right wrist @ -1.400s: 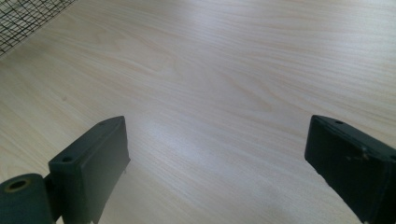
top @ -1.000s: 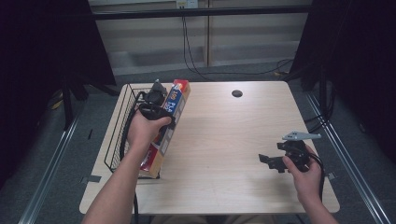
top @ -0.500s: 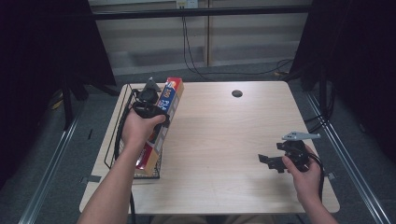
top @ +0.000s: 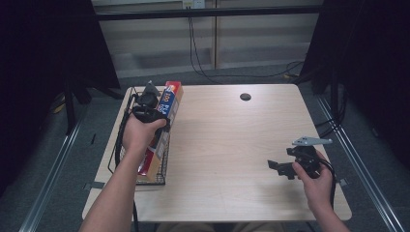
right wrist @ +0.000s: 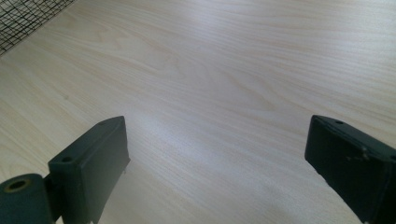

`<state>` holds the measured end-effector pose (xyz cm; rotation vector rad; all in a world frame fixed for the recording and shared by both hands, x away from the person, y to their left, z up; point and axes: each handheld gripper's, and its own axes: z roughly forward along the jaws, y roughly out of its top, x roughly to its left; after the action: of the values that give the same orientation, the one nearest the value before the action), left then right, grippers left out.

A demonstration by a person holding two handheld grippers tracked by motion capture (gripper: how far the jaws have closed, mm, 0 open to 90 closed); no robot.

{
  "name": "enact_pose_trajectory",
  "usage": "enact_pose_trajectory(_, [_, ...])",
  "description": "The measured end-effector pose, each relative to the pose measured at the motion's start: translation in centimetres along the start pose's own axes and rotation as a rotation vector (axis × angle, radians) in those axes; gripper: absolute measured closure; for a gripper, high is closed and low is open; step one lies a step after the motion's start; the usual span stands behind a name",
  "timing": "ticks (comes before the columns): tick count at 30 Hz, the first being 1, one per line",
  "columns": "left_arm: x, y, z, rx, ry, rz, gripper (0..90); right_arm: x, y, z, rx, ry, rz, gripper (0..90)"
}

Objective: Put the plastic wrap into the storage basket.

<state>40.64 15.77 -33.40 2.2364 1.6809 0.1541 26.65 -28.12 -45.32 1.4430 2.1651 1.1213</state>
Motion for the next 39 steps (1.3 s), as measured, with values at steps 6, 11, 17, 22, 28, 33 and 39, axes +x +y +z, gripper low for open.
enact_pose_trajectory(6, [0.8, -0.2, -0.1, -0.01, 0.02, -0.03, 42.1, 0.1, -0.1, 0.1, 0.006, 0.002, -0.005, 5.8])
enact_pose_trajectory(11, [1.2, -0.3, -0.1, -0.015, 0.021, -0.046, 42.0, 0.1, -0.1, 0.1, 0.002, 0.004, -0.006, 5.8])
enact_pose_trajectory(17, [1.6, -0.4, 0.1, -0.016, 0.034, -0.066, 41.9, 0.2, -0.1, 0.1, 0.002, 0.006, -0.009, 5.8])
enact_pose_trajectory(22, [1.9, -0.5, 0.3, -0.013, 0.042, -0.078, 41.9, 0.2, -0.1, 0.1, 0.002, 0.008, -0.009, 5.8])
enact_pose_trajectory(28, [2.4, -0.8, 0.7, -0.012, 0.051, -0.099, 41.9, 0.2, -0.1, 0.0, 0.002, 0.007, -0.007, 5.8])
enact_pose_trajectory(33, [2.8, -1.0, 1.2, -0.015, 0.065, -0.125, 41.9, 0.2, -0.1, 0.0, 0.001, 0.007, -0.005, 5.8])
enact_pose_trajectory(39, [3.1, -1.3, 1.5, -0.015, 0.078, -0.142, 41.7, 0.2, -0.1, 0.0, -0.001, 0.006, -0.007, 5.8])
